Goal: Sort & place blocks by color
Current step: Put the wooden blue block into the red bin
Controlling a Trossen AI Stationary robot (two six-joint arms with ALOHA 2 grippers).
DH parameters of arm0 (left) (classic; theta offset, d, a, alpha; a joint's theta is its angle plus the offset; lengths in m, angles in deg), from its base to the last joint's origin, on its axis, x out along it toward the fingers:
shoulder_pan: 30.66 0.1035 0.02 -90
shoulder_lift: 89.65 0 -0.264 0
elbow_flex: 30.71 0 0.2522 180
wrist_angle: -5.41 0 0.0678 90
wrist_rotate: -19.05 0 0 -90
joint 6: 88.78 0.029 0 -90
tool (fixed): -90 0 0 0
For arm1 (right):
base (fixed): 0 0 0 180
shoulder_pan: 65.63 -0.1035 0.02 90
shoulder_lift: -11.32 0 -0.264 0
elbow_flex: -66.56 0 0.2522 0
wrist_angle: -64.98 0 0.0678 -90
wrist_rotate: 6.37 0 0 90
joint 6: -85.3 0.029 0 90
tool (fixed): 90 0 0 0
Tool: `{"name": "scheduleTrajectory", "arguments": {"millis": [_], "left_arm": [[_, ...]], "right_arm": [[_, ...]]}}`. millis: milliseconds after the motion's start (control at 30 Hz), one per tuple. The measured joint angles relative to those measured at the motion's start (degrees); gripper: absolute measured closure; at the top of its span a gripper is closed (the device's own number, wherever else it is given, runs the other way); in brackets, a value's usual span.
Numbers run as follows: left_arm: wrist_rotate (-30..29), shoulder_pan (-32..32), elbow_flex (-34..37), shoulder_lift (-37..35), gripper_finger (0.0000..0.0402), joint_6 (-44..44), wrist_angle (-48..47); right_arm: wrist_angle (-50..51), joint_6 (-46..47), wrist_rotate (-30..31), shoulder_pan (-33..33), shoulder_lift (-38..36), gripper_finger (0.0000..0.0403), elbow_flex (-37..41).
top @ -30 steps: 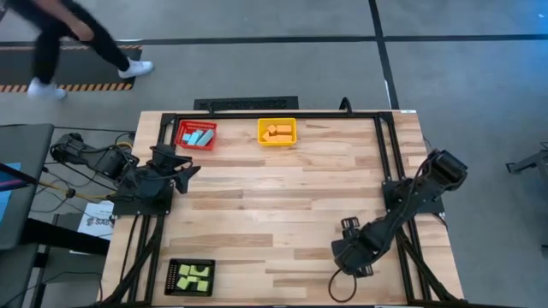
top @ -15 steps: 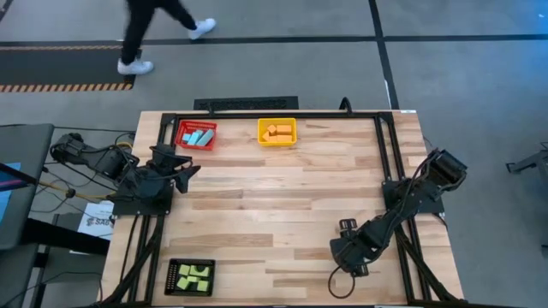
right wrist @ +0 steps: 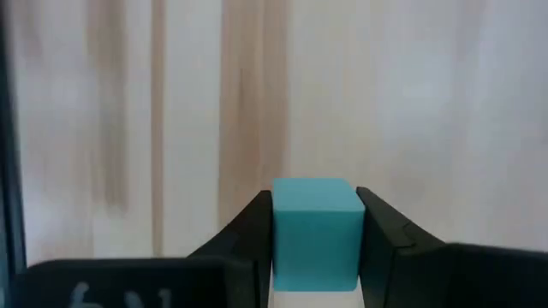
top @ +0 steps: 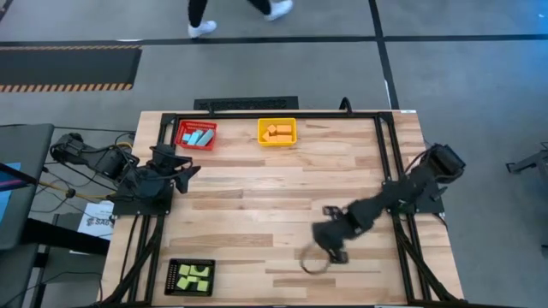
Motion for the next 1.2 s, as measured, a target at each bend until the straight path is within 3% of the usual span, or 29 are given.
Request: {"name": "scheduleTrajectory", "arguments": {"millis": [100,233,367,433,533,733,833,900,1067,1200], "left_arm": [[0.0,0.0,0.0,0.0,0.0162,-1.3,0.5],[0.5,0.0,0.0,0.9,0.0162,-3.4,0.5],[0.2,0.0,0.0,1.6,0.0162,-6.1,0.2],[-0.8,0.0,0.0,2.1,0.0162,-7.8,0.0],[-1.5,0.0,0.0,2.5,0.0162,-11.2,0.0],[-2.1,0.7,0.4,1.9,0.0162,-30.8,0.5],[-4.1,0.7,2.5,-3.1,0.0162,-37.7,1.6],[-5.9,0.3,5.4,-7.9,0.0162,-38.1,7.2],[-8.5,-0.2,16.3,-19.5,0.0162,-23.7,35.3],[-7.2,0.8,25.7,-22.0,0.0162,-14.5,58.8]], "right_arm": [[-3.7,-8.0,4.1,6.5,-0.1,0.0286,-4.9],[-20.2,-16.5,6.4,17.9,0.0,0.0286,-9.3],[-40.2,-18.9,4.4,29.2,1.6,0.0286,-11.0],[-44.6,-18.9,1.5,34.2,3.8,0.0286,-13.2],[-47.4,-18.3,-4.8,39.7,11.4,0.0286,-21.4],[-51.8,-16.3,-31.8,45.2,27.5,0.0286,-41.8],[-53.1,-16.2,-38.1,46.1,31.1,0.0286,-48.7],[-53.5,-17.8,-38.4,46.2,32.1,0.0286,-50.7],[-54.4,-20.5,-38.3,45.9,32.2,0.0286,-51.7],[-55.1,-20.6,-38.1,45.2,32.2,0.0286,-51.7]]}}
